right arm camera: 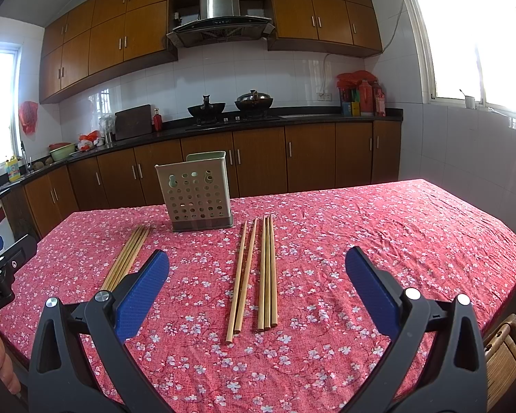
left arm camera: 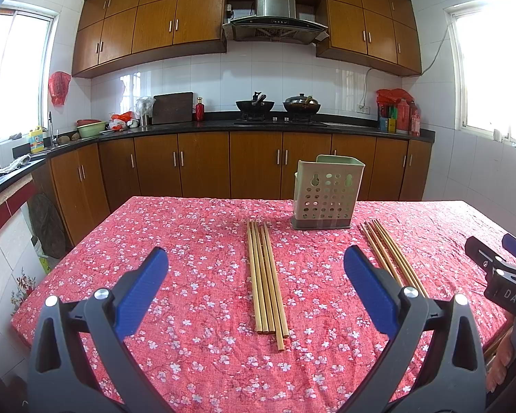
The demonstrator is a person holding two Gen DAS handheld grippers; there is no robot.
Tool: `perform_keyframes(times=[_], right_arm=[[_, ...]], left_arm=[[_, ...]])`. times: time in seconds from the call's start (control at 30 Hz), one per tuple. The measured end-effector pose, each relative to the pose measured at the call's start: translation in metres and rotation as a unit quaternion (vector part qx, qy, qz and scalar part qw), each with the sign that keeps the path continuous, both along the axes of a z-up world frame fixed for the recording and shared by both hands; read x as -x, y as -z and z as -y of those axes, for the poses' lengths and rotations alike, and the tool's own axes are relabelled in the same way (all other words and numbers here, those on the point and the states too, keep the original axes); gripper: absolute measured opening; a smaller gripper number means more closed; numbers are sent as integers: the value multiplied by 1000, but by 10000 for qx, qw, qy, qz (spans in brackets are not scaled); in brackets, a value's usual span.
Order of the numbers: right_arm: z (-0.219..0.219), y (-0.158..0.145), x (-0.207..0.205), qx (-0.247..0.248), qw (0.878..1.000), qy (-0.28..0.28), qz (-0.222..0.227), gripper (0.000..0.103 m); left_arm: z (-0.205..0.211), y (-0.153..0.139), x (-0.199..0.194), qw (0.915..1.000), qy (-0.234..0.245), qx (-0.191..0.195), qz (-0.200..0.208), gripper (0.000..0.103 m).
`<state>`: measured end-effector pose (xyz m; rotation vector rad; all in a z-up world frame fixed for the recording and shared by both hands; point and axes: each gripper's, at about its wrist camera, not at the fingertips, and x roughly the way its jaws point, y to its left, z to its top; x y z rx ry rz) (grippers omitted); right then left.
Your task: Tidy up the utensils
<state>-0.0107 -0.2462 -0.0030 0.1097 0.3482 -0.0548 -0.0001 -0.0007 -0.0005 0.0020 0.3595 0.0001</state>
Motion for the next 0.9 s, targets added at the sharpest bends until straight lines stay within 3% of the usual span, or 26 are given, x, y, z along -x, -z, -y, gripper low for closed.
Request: perform_keyframes(times=[0.9], right_arm=[[1, 0, 0, -5, 10000, 1, -2, 101]], left_arm=[[2, 1, 1, 10000, 0, 4, -5, 99]])
